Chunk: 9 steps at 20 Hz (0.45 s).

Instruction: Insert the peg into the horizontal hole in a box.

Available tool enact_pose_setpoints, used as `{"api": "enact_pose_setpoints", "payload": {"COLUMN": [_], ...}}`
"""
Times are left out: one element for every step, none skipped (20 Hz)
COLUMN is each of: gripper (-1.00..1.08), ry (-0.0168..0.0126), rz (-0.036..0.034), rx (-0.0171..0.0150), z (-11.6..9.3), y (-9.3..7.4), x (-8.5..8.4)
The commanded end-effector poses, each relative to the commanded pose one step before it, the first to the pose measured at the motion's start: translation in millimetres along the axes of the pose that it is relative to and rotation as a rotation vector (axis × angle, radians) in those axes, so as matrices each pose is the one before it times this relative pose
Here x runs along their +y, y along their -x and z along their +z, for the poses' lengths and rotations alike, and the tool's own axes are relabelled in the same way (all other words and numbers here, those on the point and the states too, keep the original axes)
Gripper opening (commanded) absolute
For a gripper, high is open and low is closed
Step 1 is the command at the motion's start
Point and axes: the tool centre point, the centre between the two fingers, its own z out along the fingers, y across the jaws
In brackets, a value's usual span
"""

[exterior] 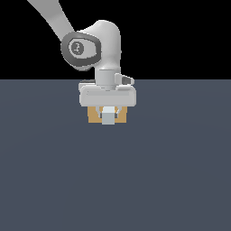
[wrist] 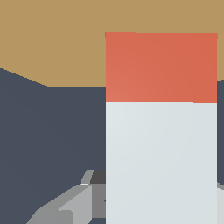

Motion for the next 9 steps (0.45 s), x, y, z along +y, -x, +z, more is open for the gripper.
{"api": "enact_pose_setpoints", "payload": {"gripper": [-1.00, -1.00, -1.00, -1.00, -1.00, -1.00, -1.00, -1.00, -1.00], "ry": [0.00400, 0.00049, 0.00000, 0.00000, 0.00000, 0.00000, 0.00000, 0.00000, 0.00000], "rz": [0.00134, -0.00003, 0.00000, 0.00000, 0.00000, 0.00000, 0.00000, 0.00000, 0.00000], "rx": [0.00040, 0.00004, 0.00000, 0.00000, 0.00000, 0.00000, 0.00000, 0.00000, 0.00000], "z": [-1.89, -0.28, 0.01, 0.01, 0.01, 0.00, 0.00, 0.00, 0.00], "y": [-14.19, -3.99, -3.19, -2.41, -1.63, -0.84, -0.05, 0.65, 0.35], "x": [1.36, 0.08, 0.15, 0.20, 0.25, 0.30, 0.35, 0.36, 0.12]}}
